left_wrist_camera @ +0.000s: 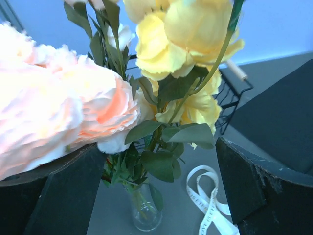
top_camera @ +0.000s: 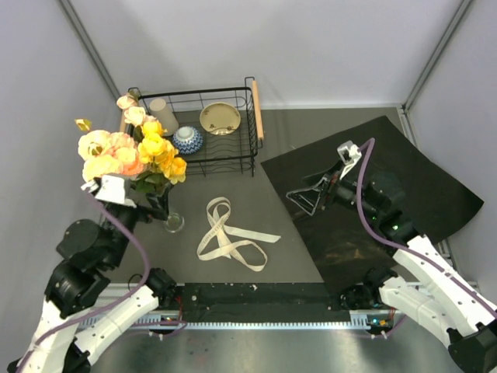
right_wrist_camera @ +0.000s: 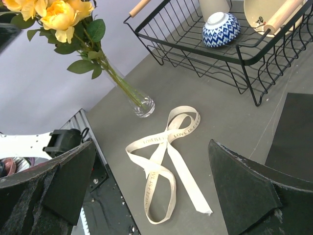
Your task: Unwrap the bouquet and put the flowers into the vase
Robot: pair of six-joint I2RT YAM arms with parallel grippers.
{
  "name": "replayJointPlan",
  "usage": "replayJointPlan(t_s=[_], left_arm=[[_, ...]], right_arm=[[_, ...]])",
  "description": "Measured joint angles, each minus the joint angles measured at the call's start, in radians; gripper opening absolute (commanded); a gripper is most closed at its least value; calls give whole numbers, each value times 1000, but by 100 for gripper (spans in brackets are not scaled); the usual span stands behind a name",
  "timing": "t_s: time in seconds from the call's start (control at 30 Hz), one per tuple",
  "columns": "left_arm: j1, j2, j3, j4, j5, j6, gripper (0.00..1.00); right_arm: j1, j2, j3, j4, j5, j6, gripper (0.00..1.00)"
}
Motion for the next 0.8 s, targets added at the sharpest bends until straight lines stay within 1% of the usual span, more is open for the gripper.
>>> replayJointPlan(t_s=[0.13, 0.27, 0.37, 0.47, 0.63, 0.8], left_arm=[[0, -25, 87, -63, 71, -33, 99], [0, -43, 167, -110, 184, -63, 99], [0, -56, 233, -129, 272, -92, 99], [0, -63, 295, -129, 322, -119, 99], [0, -64, 362, -122, 348, -157, 99], [0, -40, 408, -117, 347, -181, 99]], right_arm=[[0, 13, 0, 0, 1, 1, 99], [0, 15, 9, -39, 42, 13, 99], [0, 16, 50, -141, 121, 27, 99], [0, 29, 125, -269, 218, 33, 99], [1, 52, 232, -463, 395, 6, 99], [1, 27, 309, -658, 564, -96, 99]])
